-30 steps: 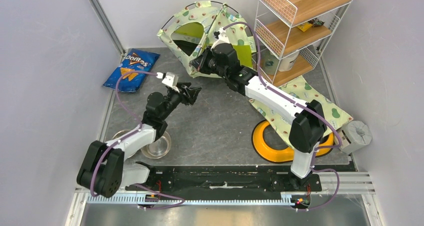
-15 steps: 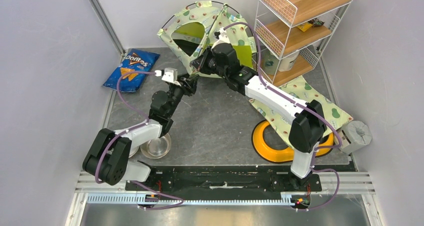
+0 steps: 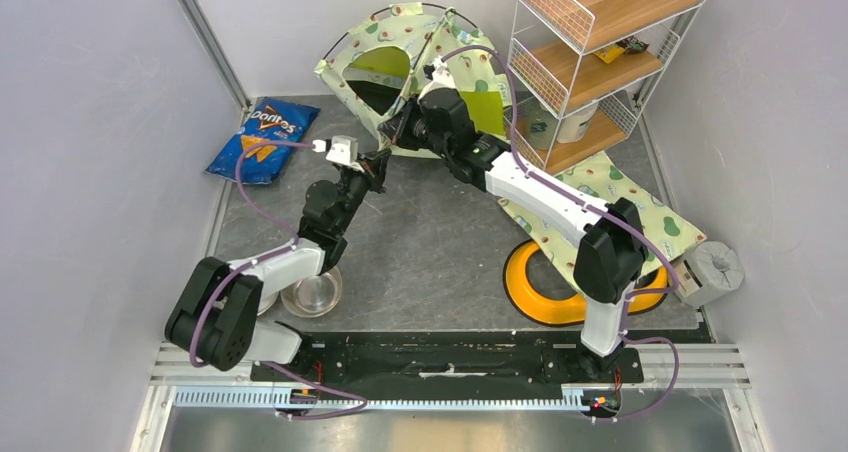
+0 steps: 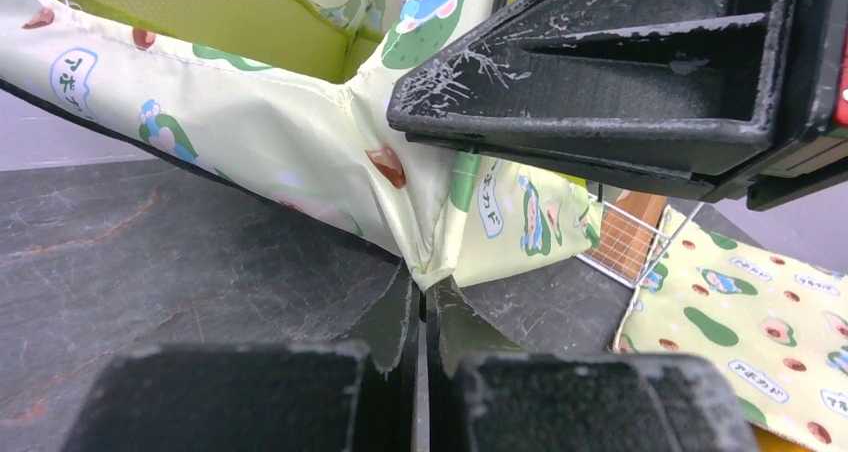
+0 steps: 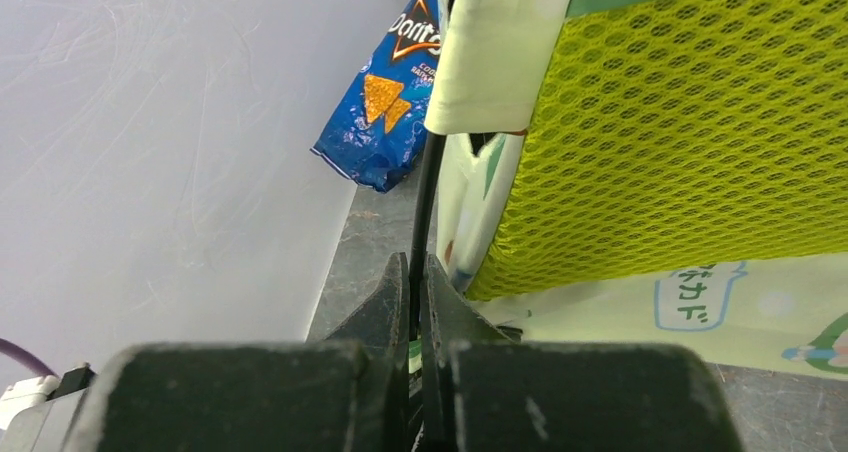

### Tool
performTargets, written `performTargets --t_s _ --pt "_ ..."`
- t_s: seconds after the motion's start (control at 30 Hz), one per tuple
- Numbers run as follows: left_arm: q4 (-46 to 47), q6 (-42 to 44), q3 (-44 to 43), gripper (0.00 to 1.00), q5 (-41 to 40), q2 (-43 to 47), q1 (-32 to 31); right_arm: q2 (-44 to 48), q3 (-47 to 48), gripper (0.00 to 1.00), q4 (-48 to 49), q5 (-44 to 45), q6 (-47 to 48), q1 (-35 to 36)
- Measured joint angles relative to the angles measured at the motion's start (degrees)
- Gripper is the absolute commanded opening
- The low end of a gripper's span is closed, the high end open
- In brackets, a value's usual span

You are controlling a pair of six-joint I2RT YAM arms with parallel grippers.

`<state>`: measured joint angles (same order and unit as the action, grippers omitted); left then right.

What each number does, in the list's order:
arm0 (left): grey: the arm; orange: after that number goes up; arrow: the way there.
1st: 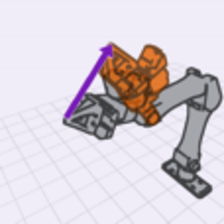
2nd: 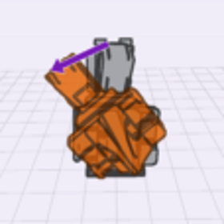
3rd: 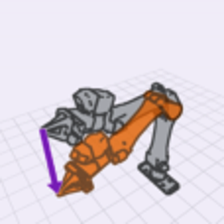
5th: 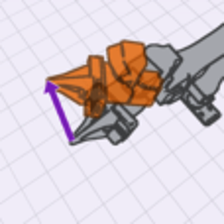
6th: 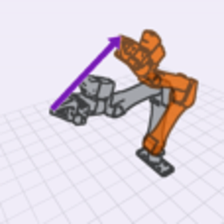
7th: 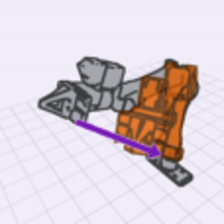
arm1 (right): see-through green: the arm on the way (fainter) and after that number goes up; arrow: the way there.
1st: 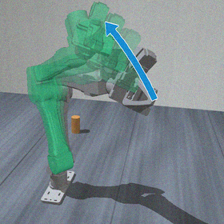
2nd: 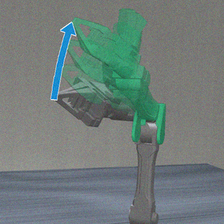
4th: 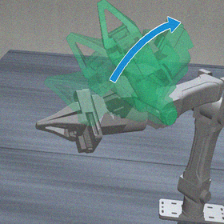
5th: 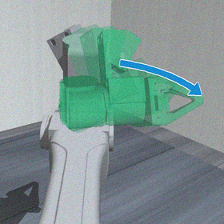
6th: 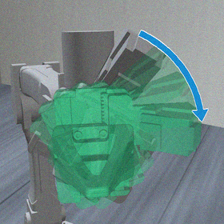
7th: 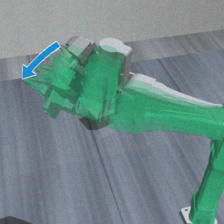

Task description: Set up the pet tent

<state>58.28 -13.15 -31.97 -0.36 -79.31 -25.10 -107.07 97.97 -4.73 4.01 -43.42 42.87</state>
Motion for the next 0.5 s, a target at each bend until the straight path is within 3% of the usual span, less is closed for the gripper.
performTargets --t_s 0.5 --pt "-18.93 5.73 0.52 0.02 0.92 11.02 0.26 -0.81 -4.98 0.00 9.49 0.83 8.59 2.49"
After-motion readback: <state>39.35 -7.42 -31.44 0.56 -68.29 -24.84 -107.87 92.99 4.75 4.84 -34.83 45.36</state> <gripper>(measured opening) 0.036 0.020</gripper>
